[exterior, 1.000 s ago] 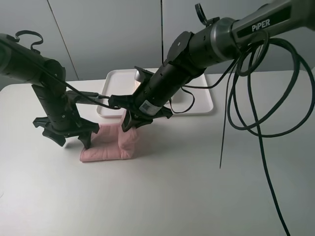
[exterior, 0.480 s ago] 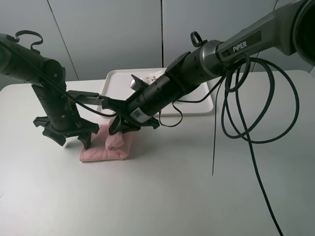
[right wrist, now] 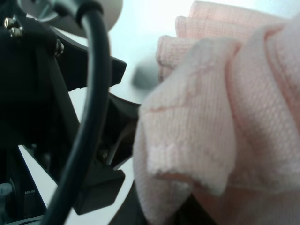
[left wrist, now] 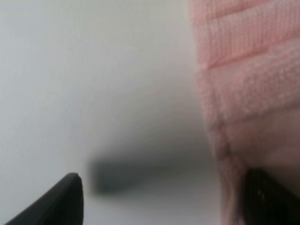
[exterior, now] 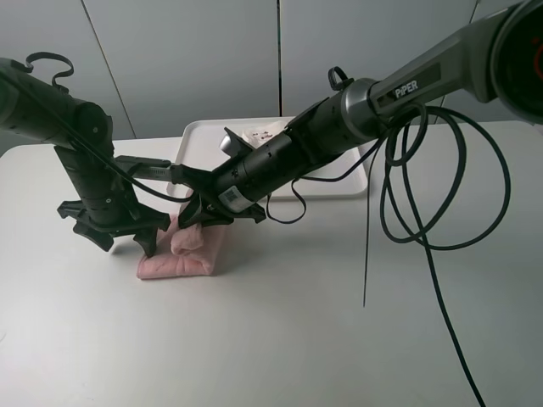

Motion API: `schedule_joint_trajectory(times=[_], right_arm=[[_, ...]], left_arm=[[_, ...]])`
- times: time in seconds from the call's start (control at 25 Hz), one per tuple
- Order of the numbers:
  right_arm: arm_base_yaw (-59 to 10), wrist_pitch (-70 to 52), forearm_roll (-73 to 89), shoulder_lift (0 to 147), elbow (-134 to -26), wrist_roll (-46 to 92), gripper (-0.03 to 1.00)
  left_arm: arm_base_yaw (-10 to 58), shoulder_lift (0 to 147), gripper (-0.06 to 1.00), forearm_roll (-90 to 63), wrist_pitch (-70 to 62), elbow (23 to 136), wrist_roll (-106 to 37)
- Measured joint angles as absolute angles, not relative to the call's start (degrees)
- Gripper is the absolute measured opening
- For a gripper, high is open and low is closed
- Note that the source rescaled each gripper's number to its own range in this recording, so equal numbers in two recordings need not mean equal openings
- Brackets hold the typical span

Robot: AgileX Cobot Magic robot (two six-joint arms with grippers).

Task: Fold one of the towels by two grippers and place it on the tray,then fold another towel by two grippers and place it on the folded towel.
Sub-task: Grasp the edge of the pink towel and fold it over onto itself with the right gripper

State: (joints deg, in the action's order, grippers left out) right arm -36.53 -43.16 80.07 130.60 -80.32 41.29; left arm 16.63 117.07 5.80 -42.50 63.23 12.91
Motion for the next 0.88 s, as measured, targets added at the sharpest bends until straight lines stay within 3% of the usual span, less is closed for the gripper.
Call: schedule_joint_trajectory(times=[0.88], right_arm=[[-36.5,-43.5,80.1,130.6,-80.3,42.0,0.04]], left_arm=[[16.6,109.8,0.91,10.7,-45.1,61.9,10.4]])
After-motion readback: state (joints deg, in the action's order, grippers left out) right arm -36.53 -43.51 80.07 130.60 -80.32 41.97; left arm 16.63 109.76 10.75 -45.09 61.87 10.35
